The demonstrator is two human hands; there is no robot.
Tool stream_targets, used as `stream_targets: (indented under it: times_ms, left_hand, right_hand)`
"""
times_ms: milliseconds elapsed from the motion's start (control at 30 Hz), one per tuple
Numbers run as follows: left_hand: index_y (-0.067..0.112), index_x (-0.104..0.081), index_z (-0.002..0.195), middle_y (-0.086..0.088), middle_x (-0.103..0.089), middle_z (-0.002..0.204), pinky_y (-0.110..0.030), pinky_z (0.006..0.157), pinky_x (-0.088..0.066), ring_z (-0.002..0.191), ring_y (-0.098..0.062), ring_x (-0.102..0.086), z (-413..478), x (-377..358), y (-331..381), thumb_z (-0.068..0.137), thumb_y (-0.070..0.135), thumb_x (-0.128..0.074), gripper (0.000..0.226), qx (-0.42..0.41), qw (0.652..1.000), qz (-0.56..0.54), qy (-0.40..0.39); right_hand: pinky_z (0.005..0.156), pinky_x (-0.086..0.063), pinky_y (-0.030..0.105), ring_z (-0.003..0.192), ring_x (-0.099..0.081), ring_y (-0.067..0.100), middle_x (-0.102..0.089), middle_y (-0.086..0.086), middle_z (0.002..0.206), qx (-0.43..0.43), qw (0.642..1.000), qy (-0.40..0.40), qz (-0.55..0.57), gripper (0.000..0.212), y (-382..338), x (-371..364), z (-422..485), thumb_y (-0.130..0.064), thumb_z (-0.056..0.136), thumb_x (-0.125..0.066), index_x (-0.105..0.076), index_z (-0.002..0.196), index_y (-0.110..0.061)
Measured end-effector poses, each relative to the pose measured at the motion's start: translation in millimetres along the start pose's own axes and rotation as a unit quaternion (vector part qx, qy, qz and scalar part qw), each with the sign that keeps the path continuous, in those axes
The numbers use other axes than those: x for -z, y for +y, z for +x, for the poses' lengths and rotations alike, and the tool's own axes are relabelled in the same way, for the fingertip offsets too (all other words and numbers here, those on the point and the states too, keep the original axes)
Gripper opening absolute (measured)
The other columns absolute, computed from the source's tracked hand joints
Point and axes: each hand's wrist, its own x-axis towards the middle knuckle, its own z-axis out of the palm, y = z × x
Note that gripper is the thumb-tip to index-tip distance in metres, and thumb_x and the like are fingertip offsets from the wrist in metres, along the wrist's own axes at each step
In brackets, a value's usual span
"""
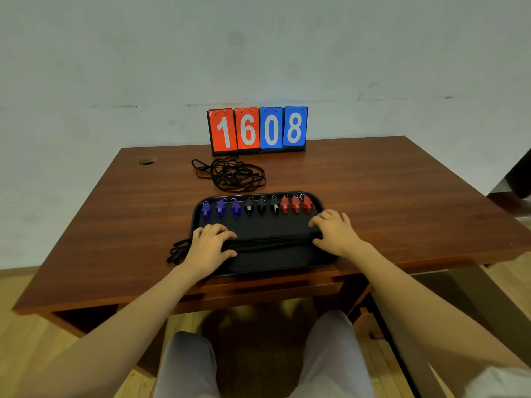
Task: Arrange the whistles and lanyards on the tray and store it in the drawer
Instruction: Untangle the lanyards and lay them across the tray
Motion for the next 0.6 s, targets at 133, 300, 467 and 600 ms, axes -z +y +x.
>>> stream_targets:
  times_ms: [133,300,467,600]
  left_hand:
    - [0.028,-0.051,0.129,0.004,-0.049,0.132,-0.034,0.108,-0.018,0.128,-0.016,-0.038,3.9,-0.8,7.2,0.089,0.038,-0.059,0.042,0.005,1.000,0.001,-0.025]
    - [0.030,-0.046,0.133,0.005,-0.049,0.132,-0.036,0.108,-0.017,0.126,-0.016,-0.041,12.4,1.3,9.3,0.090,0.039,-0.056,0.044,-0.001,0.997,0.002,-0.078]
    - [0.027,-0.049,0.130,0.003,-0.052,0.128,-0.038,0.106,-0.022,0.122,-0.018,-0.045,37.7,12.8,14.3,0.088,0.052,-0.053,0.049,0.000,0.998,-0.034,-0.053]
    - [0.021,-0.054,0.127,-0.004,-0.055,0.124,-0.043,0.101,-0.035,0.119,-0.025,-0.049,83.0,32.4,15.3,0.092,0.044,-0.050,0.041,0.023,1.000,-0.013,0.000]
  right_hand:
    - [0.116,-0.012,0.054,0.140,-0.023,0.023,-0.043,0.004,0.140,0.024,1.000,-0.014,-0.013,0.041,-10.6,-5.8,3.8,-0.026,0.091,-0.057,-0.048,0.131,-0.020]
    - [0.114,-0.011,0.058,0.136,-0.030,0.026,-0.046,0.004,0.137,0.029,0.999,-0.042,-0.019,0.040,-17.1,-3.8,9.2,-0.025,0.093,-0.054,-0.047,0.132,-0.020]
    - [0.114,-0.019,0.052,0.132,-0.037,0.027,-0.050,0.004,0.136,0.072,0.997,0.012,0.008,0.043,-39.3,16.2,33.4,-0.029,0.092,-0.054,-0.046,0.134,-0.021]
    - [0.101,-0.038,0.043,0.119,-0.048,0.027,-0.056,0.006,0.127,0.109,0.992,0.061,0.016,0.036,-62.3,42.9,75.9,-0.026,0.093,-0.051,-0.050,0.128,-0.018]
